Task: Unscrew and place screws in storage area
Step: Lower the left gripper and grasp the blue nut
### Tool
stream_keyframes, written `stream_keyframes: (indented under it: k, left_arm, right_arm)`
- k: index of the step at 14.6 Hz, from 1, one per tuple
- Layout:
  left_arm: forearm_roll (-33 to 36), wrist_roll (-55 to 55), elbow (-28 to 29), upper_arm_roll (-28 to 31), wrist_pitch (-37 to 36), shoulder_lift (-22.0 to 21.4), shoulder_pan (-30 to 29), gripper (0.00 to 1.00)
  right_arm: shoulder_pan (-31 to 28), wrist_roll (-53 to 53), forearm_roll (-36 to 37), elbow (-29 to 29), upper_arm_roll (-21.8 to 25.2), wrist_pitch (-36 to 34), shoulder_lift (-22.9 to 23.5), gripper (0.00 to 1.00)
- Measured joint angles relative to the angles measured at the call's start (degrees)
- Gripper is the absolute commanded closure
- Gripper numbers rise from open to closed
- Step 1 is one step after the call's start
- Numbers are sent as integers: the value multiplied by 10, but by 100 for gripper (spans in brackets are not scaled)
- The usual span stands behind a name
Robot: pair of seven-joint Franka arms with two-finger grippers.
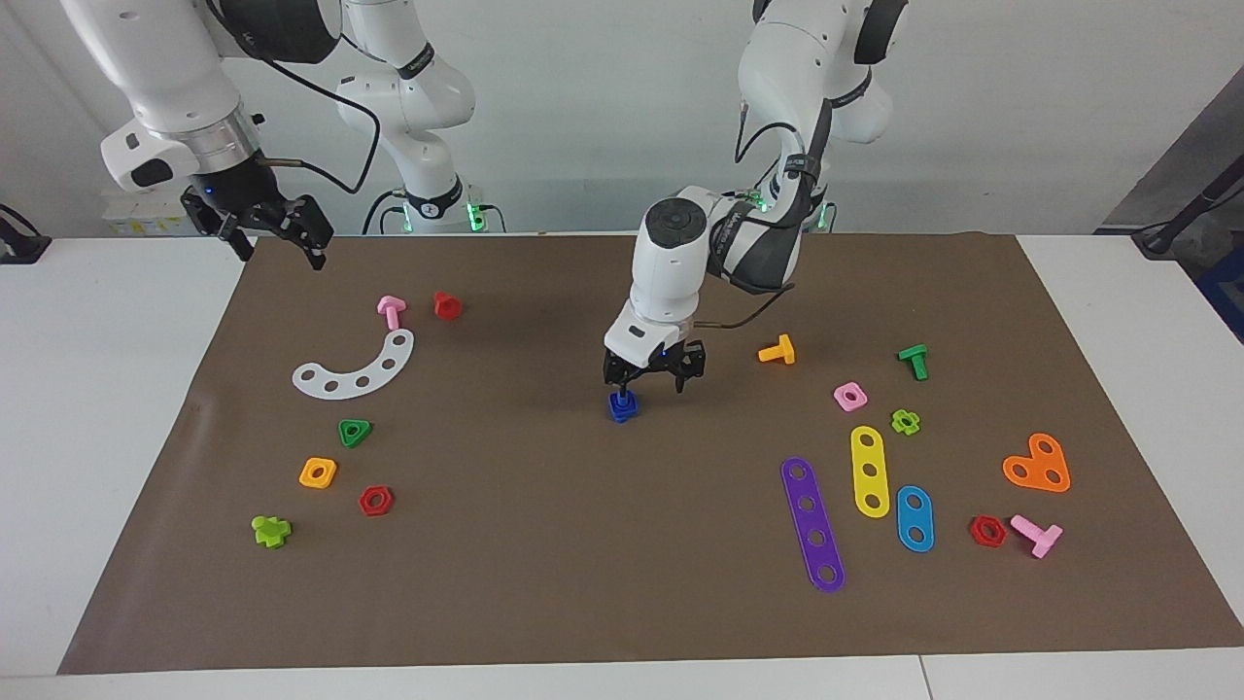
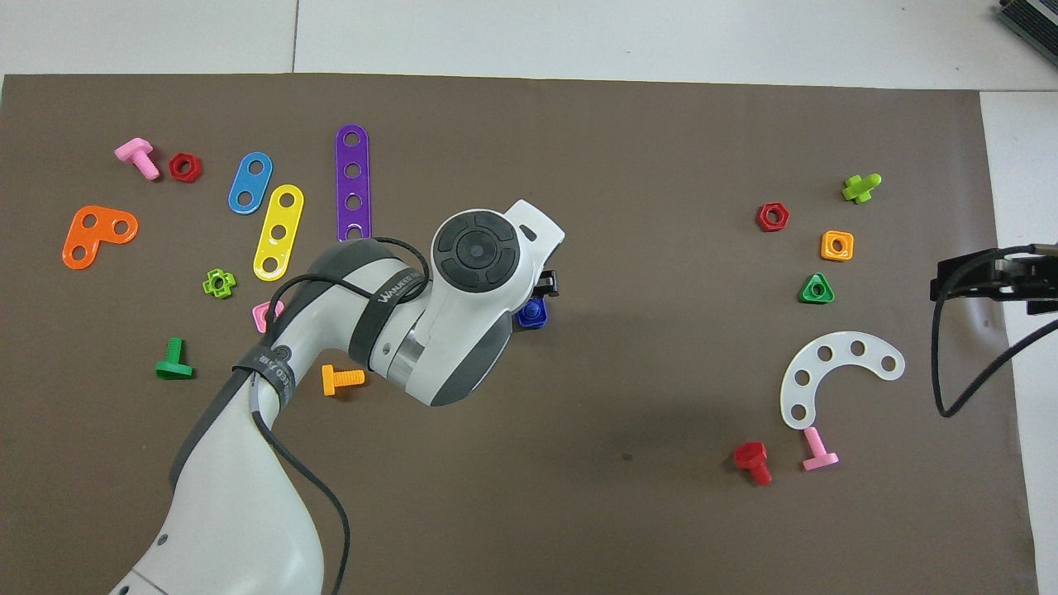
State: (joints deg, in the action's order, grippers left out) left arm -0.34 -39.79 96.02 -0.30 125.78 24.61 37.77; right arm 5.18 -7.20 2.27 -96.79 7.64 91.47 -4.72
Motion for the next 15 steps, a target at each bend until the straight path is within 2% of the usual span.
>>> stream_keyframes:
  k: [15]
  left_arm:
    - [13, -7, 3, 0, 58, 43, 26, 12]
  right_arm:
    - [0, 0, 0, -2, 0, 0, 0, 0]
